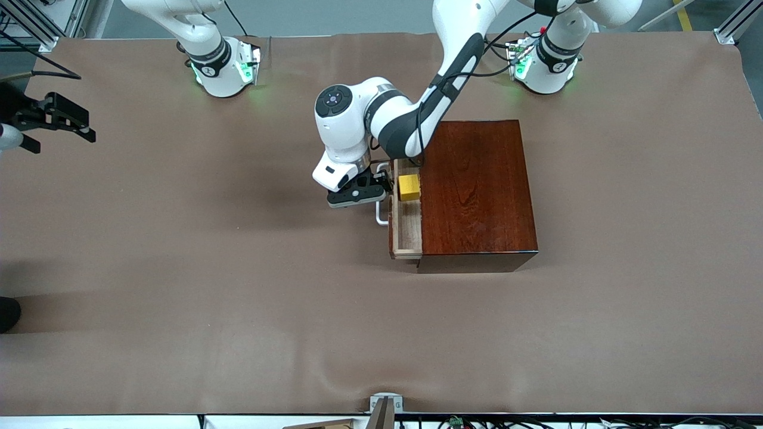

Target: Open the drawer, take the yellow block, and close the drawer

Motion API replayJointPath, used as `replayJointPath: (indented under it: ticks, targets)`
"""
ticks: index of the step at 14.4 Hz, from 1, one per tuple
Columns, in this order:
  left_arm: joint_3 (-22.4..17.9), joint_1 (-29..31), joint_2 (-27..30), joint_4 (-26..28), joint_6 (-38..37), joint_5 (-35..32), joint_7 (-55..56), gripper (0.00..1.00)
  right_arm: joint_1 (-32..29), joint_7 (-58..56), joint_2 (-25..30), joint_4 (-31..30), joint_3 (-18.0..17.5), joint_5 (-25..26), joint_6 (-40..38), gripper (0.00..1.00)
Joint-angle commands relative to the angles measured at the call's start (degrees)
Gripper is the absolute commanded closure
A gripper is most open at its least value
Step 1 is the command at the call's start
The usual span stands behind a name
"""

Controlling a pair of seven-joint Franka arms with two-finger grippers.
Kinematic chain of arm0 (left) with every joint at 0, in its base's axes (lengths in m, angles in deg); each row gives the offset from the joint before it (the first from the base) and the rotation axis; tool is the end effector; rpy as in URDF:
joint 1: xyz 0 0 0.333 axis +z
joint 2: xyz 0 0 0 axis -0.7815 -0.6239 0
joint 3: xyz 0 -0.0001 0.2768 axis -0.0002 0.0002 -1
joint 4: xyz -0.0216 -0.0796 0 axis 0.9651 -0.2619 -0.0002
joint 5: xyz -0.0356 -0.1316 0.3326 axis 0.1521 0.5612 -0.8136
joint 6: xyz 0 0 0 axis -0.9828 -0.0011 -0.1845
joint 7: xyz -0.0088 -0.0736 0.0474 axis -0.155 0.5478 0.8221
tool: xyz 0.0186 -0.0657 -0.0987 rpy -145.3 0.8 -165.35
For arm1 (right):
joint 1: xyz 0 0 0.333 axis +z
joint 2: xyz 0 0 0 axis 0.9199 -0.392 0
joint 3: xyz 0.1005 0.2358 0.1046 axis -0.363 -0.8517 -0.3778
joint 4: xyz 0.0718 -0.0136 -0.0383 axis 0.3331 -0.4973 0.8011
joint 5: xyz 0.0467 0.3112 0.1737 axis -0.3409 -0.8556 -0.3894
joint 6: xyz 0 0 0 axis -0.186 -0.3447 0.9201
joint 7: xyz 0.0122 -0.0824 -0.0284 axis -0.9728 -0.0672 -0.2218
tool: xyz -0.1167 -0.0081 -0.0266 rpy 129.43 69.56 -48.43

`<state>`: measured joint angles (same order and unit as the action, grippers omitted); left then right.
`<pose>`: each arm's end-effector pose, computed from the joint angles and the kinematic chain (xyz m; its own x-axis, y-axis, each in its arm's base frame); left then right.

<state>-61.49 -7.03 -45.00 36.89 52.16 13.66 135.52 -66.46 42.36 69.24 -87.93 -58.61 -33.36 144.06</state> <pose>0.4277 -0.5483 0.2696 0.9777 0.1273 0.1669 0.1367 -0.9895 -0.0459 0.4994 -0.0047 0.6005 0.9789 0.2004 -0.0396 0.1993 -0.9795 -0.0305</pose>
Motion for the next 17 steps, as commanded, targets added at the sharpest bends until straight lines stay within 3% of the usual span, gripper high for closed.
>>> replayJointPath:
  ticks: [1, 5, 8, 12, 17]
  targets:
    - [1.2, -1.2, -2.8, -2.6, 4.0, 1.5, 1.9, 0.00, -0.6, 0.0, 0.5, 0.3, -0.2, -0.1, -0.3, 0.00]
    - [1.2, -2.2, -3.5, -3.6, 6.4, 1.6, 3.9, 0.00, -1.0, 0.9, 0.5, 0.3, -0.1, 0.0, -0.7, 0.00]
    - [1.2, -2.3, -3.5, -3.6, 7.9, 1.6, 3.9, 0.00, -0.1, 9.2, 0.5, 0.3, -0.2, 0.0, -0.8, 0.00]
    - [1.5, -2.7, -4.1, -3.6, 11.6, 1.5, 4.9, 0.00, 0.0, 9.4, 0.5, 0.3, -0.2, 0.1, -0.8, 0.00]
    - [1.3, -2.9, -3.4, -3.0, 10.8, 0.7, 4.6, 0.00, 1.1, 9.5, 0.4, 0.3, -0.3, 0.1, -0.7, 0.00]
